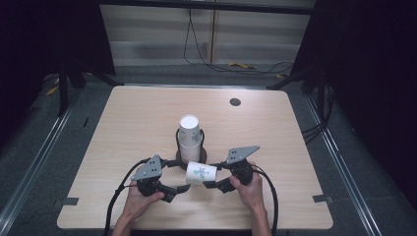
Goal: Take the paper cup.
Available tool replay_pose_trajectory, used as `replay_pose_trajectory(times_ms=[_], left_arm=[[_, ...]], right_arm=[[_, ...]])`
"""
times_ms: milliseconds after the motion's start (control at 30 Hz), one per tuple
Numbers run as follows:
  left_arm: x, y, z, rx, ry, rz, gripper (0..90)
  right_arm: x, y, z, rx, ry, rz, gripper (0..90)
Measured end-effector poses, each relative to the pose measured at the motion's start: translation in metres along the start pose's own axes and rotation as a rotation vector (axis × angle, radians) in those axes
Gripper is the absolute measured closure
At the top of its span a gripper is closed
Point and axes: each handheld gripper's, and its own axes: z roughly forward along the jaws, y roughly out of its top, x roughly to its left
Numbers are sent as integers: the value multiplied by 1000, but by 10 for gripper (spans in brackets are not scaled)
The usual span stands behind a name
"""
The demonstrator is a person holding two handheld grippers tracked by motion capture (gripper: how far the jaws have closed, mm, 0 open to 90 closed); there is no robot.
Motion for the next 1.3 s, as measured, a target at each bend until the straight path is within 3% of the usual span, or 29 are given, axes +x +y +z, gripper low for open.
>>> replay_pose_trajectory(times_ms=[100, 267, 533, 867, 1167, 1300], left_arm=[[0, -1, 2, -5, -23, -9, 155], [3, -7, 1, -25, -18, -36, 156], [1, -11, 4, -18, -21, -33, 154], [-3, -11, 9, -13, -31, -41, 154], [-1, -7, 11, -33, -32, -50, 155], [0, -3, 15, -8, -28, -34, 152]], right_arm=[[-1, -3, -1, -28, 22, 9, 349], [-2, -9, -2, -66, 47, 17, 349], [1, -10, -3, -132, 56, -17, 350], [-2, -19, -6, -218, 89, 5, 351], [0, -21, -6, -219, 100, -8, 351], [1, -21, -3, -199, 103, -15, 351]])
